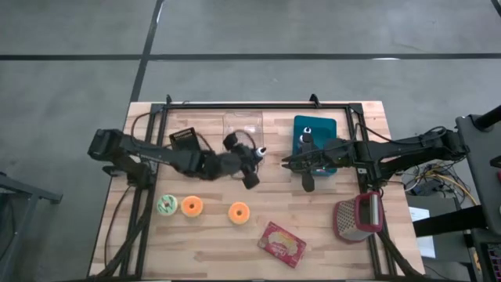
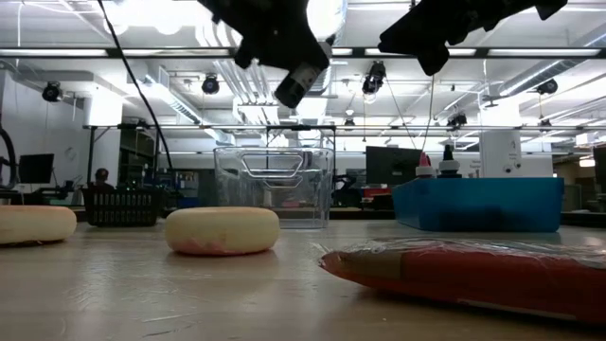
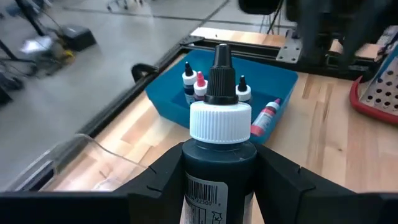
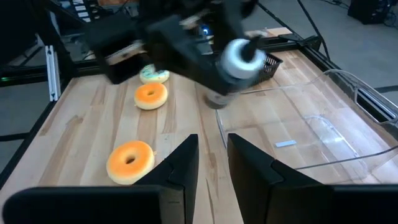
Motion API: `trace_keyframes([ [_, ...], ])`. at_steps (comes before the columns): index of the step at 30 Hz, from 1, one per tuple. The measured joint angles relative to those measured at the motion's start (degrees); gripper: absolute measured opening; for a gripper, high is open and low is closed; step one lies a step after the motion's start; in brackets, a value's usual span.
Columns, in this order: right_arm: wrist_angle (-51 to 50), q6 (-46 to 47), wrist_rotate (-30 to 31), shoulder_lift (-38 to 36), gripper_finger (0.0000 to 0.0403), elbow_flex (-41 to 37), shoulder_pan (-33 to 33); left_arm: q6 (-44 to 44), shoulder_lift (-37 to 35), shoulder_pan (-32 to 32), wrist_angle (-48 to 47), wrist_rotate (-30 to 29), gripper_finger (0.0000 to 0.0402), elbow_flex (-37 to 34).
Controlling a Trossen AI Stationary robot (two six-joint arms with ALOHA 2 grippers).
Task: Pick & Place Food Item
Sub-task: Put the black food coloring bottle into the blue bin
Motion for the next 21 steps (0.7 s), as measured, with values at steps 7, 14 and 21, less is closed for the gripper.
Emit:
trace_keyframes([
  [7, 0.05, 0.0, 0.0, 0.0, 0.0068, 0.0, -0.01, 1.26, -1.45, 5.22, 8.74, 16.29, 0.0158, -4.54],
  [14, 0.04, 0.0, 0.0, 0.0, 0.0075, 0.0, 0.01, 6.69, -1.59, 5.35, 23.07, 23.39, 0.0159, -13.21],
  [21, 0.09, 0.0, 0.0, 0.03, 0.0084, 0.0, 0.0, 10.78, -4.48, 5.33, 30.92, 35.86, 0.0159, -18.88],
])
